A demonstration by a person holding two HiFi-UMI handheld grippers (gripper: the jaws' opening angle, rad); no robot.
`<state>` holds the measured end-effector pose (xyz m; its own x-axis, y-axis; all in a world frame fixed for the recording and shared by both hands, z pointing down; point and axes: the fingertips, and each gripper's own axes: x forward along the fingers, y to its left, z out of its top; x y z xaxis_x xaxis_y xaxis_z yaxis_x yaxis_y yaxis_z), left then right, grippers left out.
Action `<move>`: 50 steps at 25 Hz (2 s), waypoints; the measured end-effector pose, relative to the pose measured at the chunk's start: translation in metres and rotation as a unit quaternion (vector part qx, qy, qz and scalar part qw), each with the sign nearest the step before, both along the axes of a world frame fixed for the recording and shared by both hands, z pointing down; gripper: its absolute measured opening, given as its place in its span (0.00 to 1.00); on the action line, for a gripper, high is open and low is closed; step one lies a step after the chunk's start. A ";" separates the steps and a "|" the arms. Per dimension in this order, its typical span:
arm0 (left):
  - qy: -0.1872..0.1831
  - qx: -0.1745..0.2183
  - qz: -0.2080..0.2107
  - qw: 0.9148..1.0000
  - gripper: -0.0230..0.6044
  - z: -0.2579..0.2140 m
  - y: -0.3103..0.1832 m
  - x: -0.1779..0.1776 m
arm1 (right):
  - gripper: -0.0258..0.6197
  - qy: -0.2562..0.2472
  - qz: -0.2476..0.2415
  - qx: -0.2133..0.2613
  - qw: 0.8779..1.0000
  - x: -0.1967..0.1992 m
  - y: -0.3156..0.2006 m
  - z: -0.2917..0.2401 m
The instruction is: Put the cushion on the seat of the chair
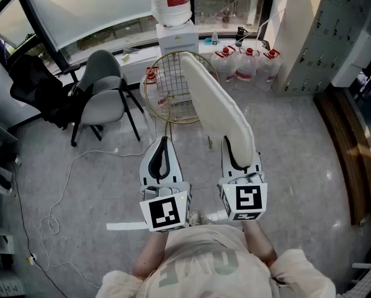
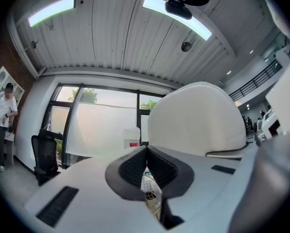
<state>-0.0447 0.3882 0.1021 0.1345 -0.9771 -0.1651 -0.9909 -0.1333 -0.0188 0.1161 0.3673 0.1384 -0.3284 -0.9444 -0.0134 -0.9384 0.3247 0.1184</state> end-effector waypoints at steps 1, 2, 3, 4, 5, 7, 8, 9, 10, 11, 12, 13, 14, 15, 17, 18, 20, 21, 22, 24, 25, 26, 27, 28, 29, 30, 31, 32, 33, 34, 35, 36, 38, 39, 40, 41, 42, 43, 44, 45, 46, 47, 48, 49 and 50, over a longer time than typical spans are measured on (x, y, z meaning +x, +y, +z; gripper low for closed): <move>0.001 0.000 -0.001 1.000 0.06 0.000 0.000 -0.001 | 0.12 0.002 0.000 0.000 1.000 -0.001 0.001 0.000; 0.002 0.000 -0.001 1.000 0.06 0.001 0.001 -0.002 | 0.12 0.003 0.001 0.000 1.000 -0.001 0.001 0.001; 0.003 -0.001 -0.002 1.000 0.06 0.001 0.001 -0.002 | 0.12 0.005 0.001 0.000 1.000 -0.001 0.002 0.001; 0.004 -0.001 -0.003 1.000 0.06 0.002 0.001 -0.003 | 0.12 0.006 0.002 0.000 1.000 -0.002 0.002 0.001; 0.006 -0.002 -0.004 1.000 0.06 0.002 0.000 -0.004 | 0.12 0.007 0.002 0.001 1.000 -0.002 0.003 0.002; 0.011 -0.003 -0.007 1.000 0.06 0.004 0.000 -0.007 | 0.12 0.009 0.003 0.003 1.000 -0.003 0.003 0.002; 0.014 -0.003 -0.008 1.000 0.06 0.005 -0.001 -0.009 | 0.12 0.011 0.002 0.004 1.000 -0.004 0.003 0.002; 0.017 -0.003 -0.009 1.000 0.06 0.006 -0.001 -0.011 | 0.12 0.012 0.002 0.004 1.000 -0.004 0.004 0.003; 0.019 -0.003 -0.010 1.000 0.06 0.007 -0.001 -0.013 | 0.12 0.013 0.002 0.003 1.000 -0.005 0.004 0.004; 0.021 -0.004 -0.011 1.000 0.06 0.008 -0.002 -0.015 | 0.12 0.012 0.003 0.002 1.000 -0.005 0.003 0.005; 0.023 -0.005 -0.011 1.000 0.06 0.009 -0.003 -0.017 | 0.12 0.010 0.004 0.000 1.000 -0.005 0.002 0.005; 0.024 -0.006 -0.011 1.000 0.06 0.009 -0.005 -0.020 | 0.12 0.005 0.006 -0.001 1.000 -0.006 0.001 0.004; 0.025 -0.006 -0.011 1.000 0.06 0.009 -0.006 -0.022 | 0.12 -0.001 0.009 -0.002 1.000 -0.006 -0.001 0.003; 0.026 -0.007 -0.011 1.000 0.06 0.009 -0.008 -0.025 | 0.12 -0.005 0.013 -0.002 1.000 -0.006 -0.003 0.003; 0.028 -0.006 -0.011 1.000 0.06 0.010 -0.011 -0.030 | 0.12 -0.006 0.021 -0.001 1.000 -0.007 -0.007 0.002; 0.029 -0.006 -0.011 1.000 0.06 0.011 -0.013 -0.033 | 0.12 -0.003 0.024 0.000 1.000 -0.008 -0.008 0.002; 0.031 -0.004 -0.013 0.999 0.06 0.012 -0.016 -0.041 | 0.12 0.003 0.028 0.001 1.000 -0.009 -0.012 0.003; 0.034 -0.001 -0.015 0.999 0.06 0.011 -0.018 -0.045 | 0.12 0.004 0.029 0.002 1.000 -0.010 -0.014 0.003; 0.036 0.001 -0.017 0.999 0.06 0.011 -0.021 -0.051 | 0.12 0.003 0.031 0.002 1.000 -0.012 -0.016 0.004; 0.037 0.001 -0.020 0.999 0.06 0.012 -0.024 -0.061 | 0.12 0.001 0.035 -0.002 0.999 -0.016 -0.019 0.008; 0.037 -0.001 -0.020 0.999 0.06 0.015 -0.026 -0.065 | 0.12 0.001 0.038 -0.005 0.999 -0.017 -0.019 0.011; 0.037 -0.004 -0.020 0.999 0.06 0.018 -0.027 -0.069 | 0.12 0.003 0.041 -0.008 0.999 -0.018 -0.019 0.013; 0.038 -0.008 -0.020 0.999 0.06 0.021 -0.029 -0.072 | 0.12 0.005 0.043 -0.010 0.999 -0.018 -0.019 0.016; 0.040 -0.012 -0.022 0.999 0.06 0.024 -0.031 -0.075 | 0.12 0.008 0.046 -0.011 0.999 -0.019 -0.021 0.018; 0.042 -0.016 -0.023 0.999 0.06 0.027 -0.035 -0.078 | 0.12 0.010 0.048 -0.014 0.999 -0.019 -0.023 0.021; 0.044 -0.019 -0.025 0.999 0.06 0.030 -0.038 -0.080 | 0.12 0.011 0.050 -0.017 0.999 -0.019 -0.025 0.023; 0.046 -0.021 -0.026 0.998 0.06 0.033 -0.042 -0.082 | 0.12 0.012 0.050 -0.021 0.998 -0.019 -0.029 0.027; 0.047 -0.021 -0.028 0.998 0.06 0.035 -0.046 -0.084 | 0.12 0.013 0.048 -0.024 0.998 -0.019 -0.034 0.029; 0.048 -0.021 -0.029 0.998 0.06 0.036 -0.051 -0.084 | 0.12 0.014 0.045 -0.026 0.999 -0.019 -0.040 0.032; 0.047 -0.020 -0.030 0.998 0.06 0.037 -0.057 -0.084 | 0.12 0.014 0.042 -0.026 0.999 -0.019 -0.047 0.033; 0.045 -0.019 -0.031 0.998 0.06 0.037 -0.065 -0.083 | 0.12 0.013 0.038 -0.024 0.999 -0.019 -0.056 0.034; 0.042 -0.017 -0.032 0.998 0.06 0.037 -0.073 -0.081 | 0.12 0.012 0.035 -0.020 0.999 -0.019 -0.066 0.034; 0.034 -0.013 -0.033 0.999 0.06 0.037 -0.092 -0.077 | 0.12 0.009 0.028 -0.011 1.000 -0.020 -0.091 0.034; 0.029 -0.011 -0.034 0.999 0.06 0.039 -0.103 -0.075 | 0.12 0.006 0.025 -0.008 1.000 -0.021 -0.105 0.035; 0.025 -0.010 -0.035 0.999 0.06 0.041 -0.116 -0.075 | 0.12 0.004 0.022 -0.007 1.000 -0.024 -0.120 0.037; 0.020 -0.010 -0.036 0.999 0.06 0.045 -0.130 -0.074 | 0.12 0.001 0.018 -0.007 1.000 -0.026 -0.135 0.040; 0.016 -0.011 -0.037 0.999 0.06 0.048 -0.147 -0.074 | 0.12 -0.001 0.015 -0.009 1.000 -0.027 -0.151 0.042; 0.012 -0.011 -0.038 0.999 0.06 0.051 -0.164 -0.072 | 0.12 -0.002 0.010 -0.009 1.000 -0.028 -0.167 0.043; 0.007 -0.011 -0.041 0.999 0.06 0.051 -0.183 -0.071 | 0.12 -0.002 0.007 -0.007 1.000 -0.027 -0.184 0.043; 0.003 -0.010 -0.044 0.999 0.06 0.050 -0.203 -0.069 | 0.12 -0.001 0.004 -0.005 1.000 -0.025 -0.202 0.041; 0.000 -0.009 -0.046 0.999 0.06 0.048 -0.223 -0.069 | 0.12 0.001 0.002 -0.004 1.000 -0.024 -0.222 0.039; 0.000 -0.009 -0.049 0.999 0.06 0.045 -0.242 -0.069 | 0.12 0.002 0.001 -0.005 1.000 -0.023 -0.242 0.037; 0.001 -0.009 -0.051 0.999 0.06 0.043 -0.261 -0.069 | 0.12 0.003 -0.001 -0.006 1.000 -0.022 -0.263 0.036; 0.001 -0.011 -0.053 0.999 0.06 0.041 -0.278 -0.071 | 0.12 0.003 -0.003 -0.009 1.000 -0.022 -0.282 0.035; 0.002 -0.012 -0.057 0.998 0.06 0.041 -0.295 -0.072 | 0.12 0.002 -0.005 -0.013 1.000 -0.022 -0.301 0.035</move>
